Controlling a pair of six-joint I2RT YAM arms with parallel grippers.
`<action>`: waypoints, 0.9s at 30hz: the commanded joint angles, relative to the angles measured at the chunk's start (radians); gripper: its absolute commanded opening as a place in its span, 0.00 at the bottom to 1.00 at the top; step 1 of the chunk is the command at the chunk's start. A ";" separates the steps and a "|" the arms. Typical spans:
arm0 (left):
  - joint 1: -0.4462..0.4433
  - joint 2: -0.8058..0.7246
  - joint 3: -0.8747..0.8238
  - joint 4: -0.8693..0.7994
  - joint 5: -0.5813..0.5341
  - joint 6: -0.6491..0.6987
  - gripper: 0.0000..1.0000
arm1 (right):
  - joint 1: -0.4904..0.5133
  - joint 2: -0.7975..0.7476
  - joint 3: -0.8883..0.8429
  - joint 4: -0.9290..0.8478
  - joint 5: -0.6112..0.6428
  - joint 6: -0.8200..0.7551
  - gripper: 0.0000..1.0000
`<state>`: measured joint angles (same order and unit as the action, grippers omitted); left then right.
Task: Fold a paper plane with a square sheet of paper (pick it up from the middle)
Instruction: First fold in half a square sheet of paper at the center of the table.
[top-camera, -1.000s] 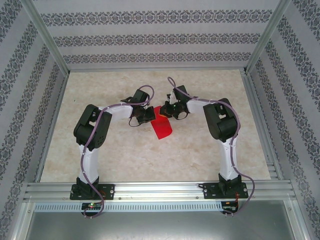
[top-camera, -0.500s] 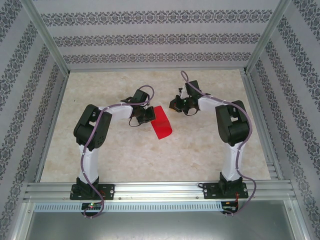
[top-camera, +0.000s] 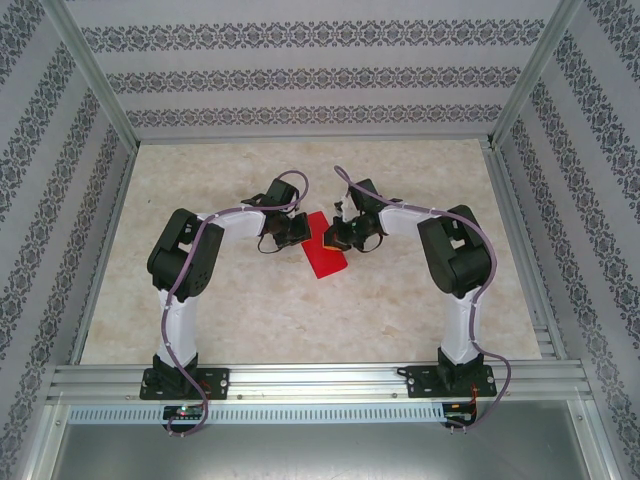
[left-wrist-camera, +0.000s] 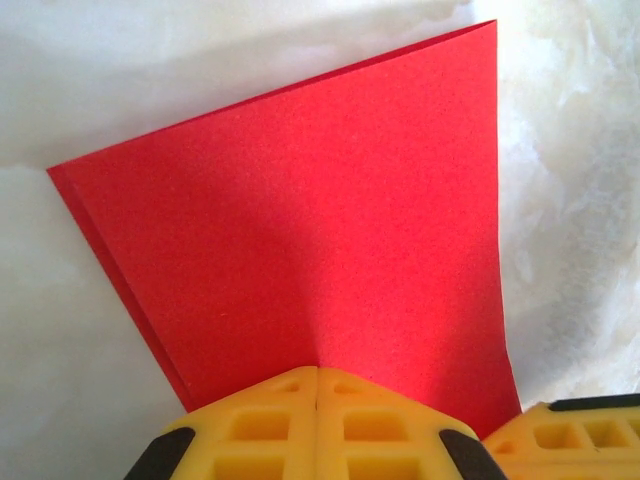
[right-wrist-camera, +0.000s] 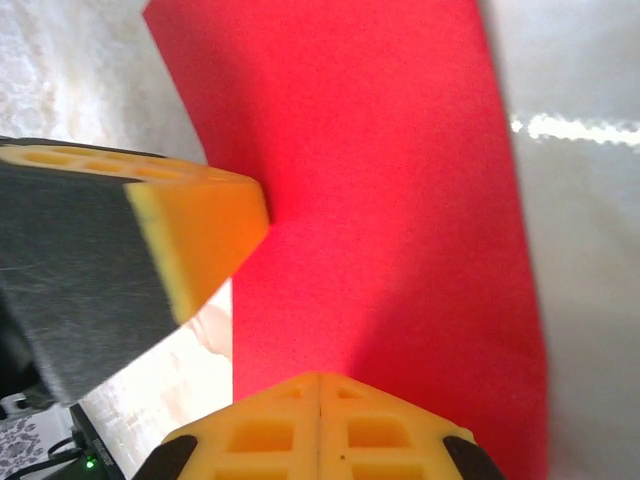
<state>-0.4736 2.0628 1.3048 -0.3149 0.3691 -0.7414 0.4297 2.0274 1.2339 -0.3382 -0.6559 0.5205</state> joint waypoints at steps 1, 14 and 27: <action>-0.016 0.118 -0.065 -0.156 -0.100 0.017 0.00 | -0.008 0.018 -0.005 -0.041 0.012 -0.047 0.04; -0.018 0.118 -0.070 -0.159 -0.111 0.010 0.00 | -0.038 -0.003 -0.097 -0.063 0.034 -0.081 0.04; -0.018 0.119 -0.074 -0.149 -0.109 0.017 0.00 | -0.122 -0.170 -0.344 -0.046 0.059 -0.104 0.04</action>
<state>-0.4770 2.0636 1.3033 -0.3092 0.3691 -0.7414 0.3313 1.8694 0.9428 -0.2752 -0.6785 0.4419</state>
